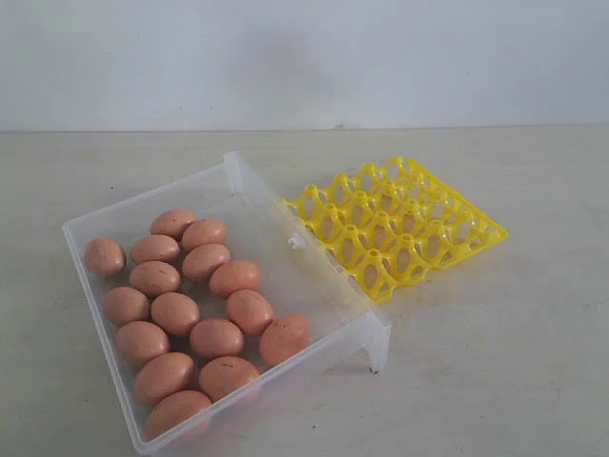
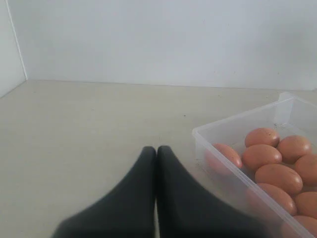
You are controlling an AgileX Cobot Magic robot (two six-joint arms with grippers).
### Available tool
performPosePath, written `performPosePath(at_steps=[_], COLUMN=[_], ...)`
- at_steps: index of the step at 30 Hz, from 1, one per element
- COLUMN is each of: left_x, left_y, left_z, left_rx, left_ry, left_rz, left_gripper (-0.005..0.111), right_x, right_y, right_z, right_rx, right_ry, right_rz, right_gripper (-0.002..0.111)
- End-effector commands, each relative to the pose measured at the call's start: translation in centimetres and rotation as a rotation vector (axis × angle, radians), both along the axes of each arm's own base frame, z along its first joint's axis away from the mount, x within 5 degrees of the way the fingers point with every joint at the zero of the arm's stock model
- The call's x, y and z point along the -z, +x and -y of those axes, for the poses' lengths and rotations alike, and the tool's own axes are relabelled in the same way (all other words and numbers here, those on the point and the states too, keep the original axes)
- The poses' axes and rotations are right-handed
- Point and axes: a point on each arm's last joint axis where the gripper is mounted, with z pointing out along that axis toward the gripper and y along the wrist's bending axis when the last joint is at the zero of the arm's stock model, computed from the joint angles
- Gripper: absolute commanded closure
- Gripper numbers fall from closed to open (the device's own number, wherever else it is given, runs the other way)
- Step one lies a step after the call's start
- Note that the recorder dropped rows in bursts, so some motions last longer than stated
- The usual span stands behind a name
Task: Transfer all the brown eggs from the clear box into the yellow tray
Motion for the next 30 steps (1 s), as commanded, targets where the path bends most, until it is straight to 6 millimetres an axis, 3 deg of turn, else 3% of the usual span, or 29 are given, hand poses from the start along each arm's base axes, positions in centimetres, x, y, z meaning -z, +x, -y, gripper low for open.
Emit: performPosePath(at_steps=[1, 5, 9, 10, 14, 17, 19, 26, 27, 30], left_x=[-0.2, -0.2, -0.2, -0.2, -0.2, -0.2, -0.2, -0.2, -0.2, -0.2], left_y=[0.0, 0.0, 0.0, 0.0, 0.0, 0.0, 0.0, 0.0, 0.0, 0.0], left_z=[0.0, 0.0, 0.0, 0.0, 0.0, 0.0, 0.0, 0.0, 0.0, 0.0], left_rx=[0.004, 0.004, 0.004, 0.004, 0.004, 0.004, 0.004, 0.004, 0.004, 0.004], left_ry=[-0.004, -0.004, -0.004, -0.004, -0.004, -0.004, -0.004, -0.004, -0.004, -0.004], left_rz=[0.008, 0.008, 0.008, 0.008, 0.008, 0.008, 0.008, 0.008, 0.008, 0.008], left_gripper=[0.111, 0.111, 0.111, 0.111, 0.111, 0.111, 0.111, 0.111, 0.111, 0.111], right_x=[-0.1, -0.1, -0.5, -0.9, -3.2, -4.0, -4.0, -3.5, -4.0, -7.3], right_y=[0.0, 0.0, 0.1, 0.2, 0.2, 0.1, 0.1, 0.2, 0.1, -1.4], right_z=[0.0, 0.1, 0.2, 0.1, -0.1, 0.4, 0.5, 0.2, 0.5, 2.9], right_rx=[0.004, 0.001, -0.033, -0.029, 0.017, 0.059, 0.075, 0.071, 0.077, 0.146], right_ry=[0.001, -0.031, -0.264, -0.218, 0.289, 0.716, 0.907, 0.900, 0.887, 0.970], right_rz=[0.015, 0.018, 0.078, 0.120, 0.324, 0.377, 0.354, 0.286, 0.354, 0.849], right_gripper=[0.109, 0.109, 0.109, 0.109, 0.109, 0.109, 0.109, 0.109, 0.109, 0.109])
